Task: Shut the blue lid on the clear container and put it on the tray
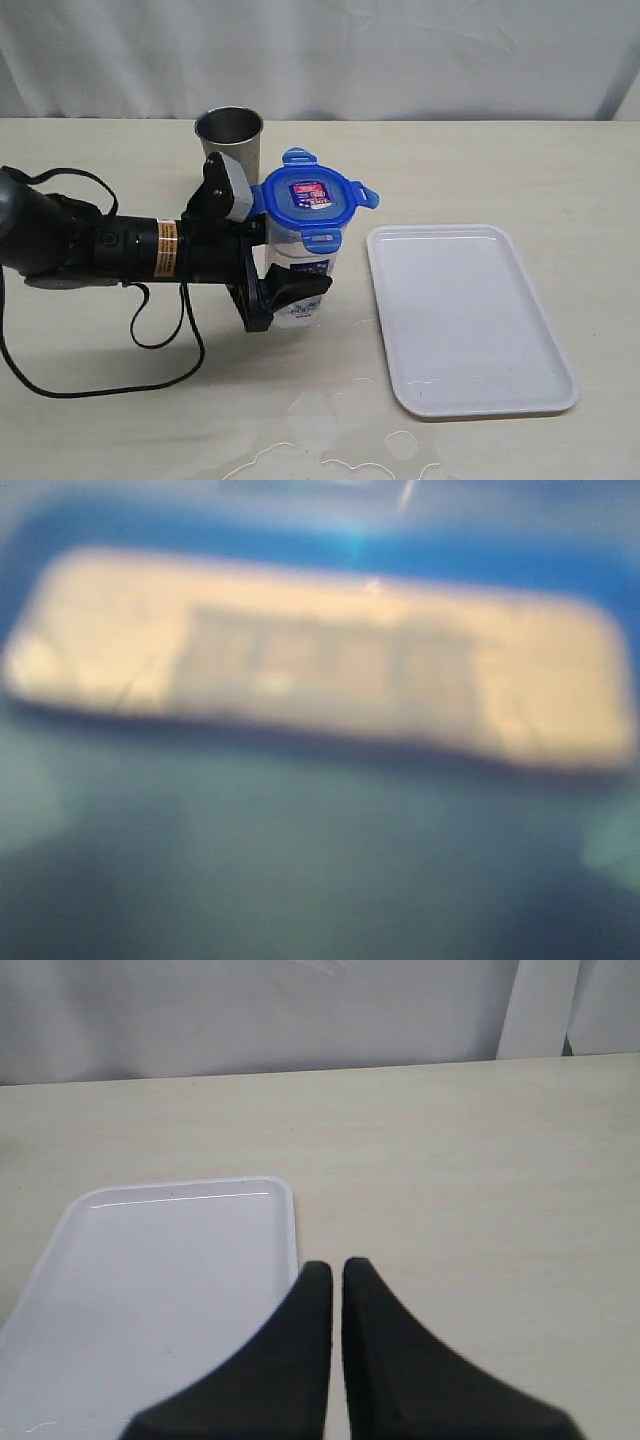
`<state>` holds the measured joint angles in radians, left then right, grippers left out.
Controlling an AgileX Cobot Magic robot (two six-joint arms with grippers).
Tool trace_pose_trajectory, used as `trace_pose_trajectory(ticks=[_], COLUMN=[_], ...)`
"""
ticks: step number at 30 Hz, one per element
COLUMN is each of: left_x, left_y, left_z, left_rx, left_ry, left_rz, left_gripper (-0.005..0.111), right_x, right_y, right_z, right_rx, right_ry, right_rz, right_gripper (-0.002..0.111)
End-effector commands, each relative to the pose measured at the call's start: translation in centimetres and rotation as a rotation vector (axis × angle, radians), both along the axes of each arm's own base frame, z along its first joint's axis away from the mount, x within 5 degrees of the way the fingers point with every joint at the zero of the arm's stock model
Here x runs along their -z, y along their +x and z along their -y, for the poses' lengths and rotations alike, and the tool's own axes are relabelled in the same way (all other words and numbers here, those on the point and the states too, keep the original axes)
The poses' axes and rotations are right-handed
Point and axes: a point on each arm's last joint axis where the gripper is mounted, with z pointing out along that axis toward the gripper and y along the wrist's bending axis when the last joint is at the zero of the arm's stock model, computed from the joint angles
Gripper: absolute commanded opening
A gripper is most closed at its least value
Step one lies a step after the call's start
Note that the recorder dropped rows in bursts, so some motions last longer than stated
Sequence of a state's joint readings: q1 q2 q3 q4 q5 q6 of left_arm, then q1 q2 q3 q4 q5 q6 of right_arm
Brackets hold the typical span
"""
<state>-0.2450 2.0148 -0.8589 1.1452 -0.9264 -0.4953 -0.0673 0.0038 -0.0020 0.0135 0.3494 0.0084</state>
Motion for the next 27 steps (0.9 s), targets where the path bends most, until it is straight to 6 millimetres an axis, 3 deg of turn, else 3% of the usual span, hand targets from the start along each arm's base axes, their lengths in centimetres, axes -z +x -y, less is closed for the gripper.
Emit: trace_pose_trajectory(ticks=[1, 8, 15, 21, 27], left_x=[-3.5, -6.6, -6.7, -7.2, -7.4], left_y=[-0.9, -1.0, -0.5, -0.3, -0.5], left_z=[0.2, -1.1, -5.3, -6.6, -6.5], left_rx=[0.074, 0.079, 0.067, 0.057, 0.078], left_ry=[-0.003, -0.104, -0.118, -0.161, -0.187], left_rz=[0.041, 0.077, 0.078, 0.113, 0.118], left_gripper=[0.0, 0.0, 0.0, 0.0, 0.0], right_x=[0.0, 0.0, 0.0, 0.0, 0.0], right_y=[0.0, 0.0, 0.0, 0.0, 0.0], right_z=[0.0, 0.0, 0.0, 0.0, 0.0], right_rx=[-0.003, -0.003, -0.003, -0.003, -0.002], right_ry=[-0.006, -0.006, -0.006, -0.006, -0.014], right_rz=[0.006, 0.006, 0.006, 0.006, 0.005], right_gripper=[0.004, 0.004, 0.004, 0.004, 0.004])
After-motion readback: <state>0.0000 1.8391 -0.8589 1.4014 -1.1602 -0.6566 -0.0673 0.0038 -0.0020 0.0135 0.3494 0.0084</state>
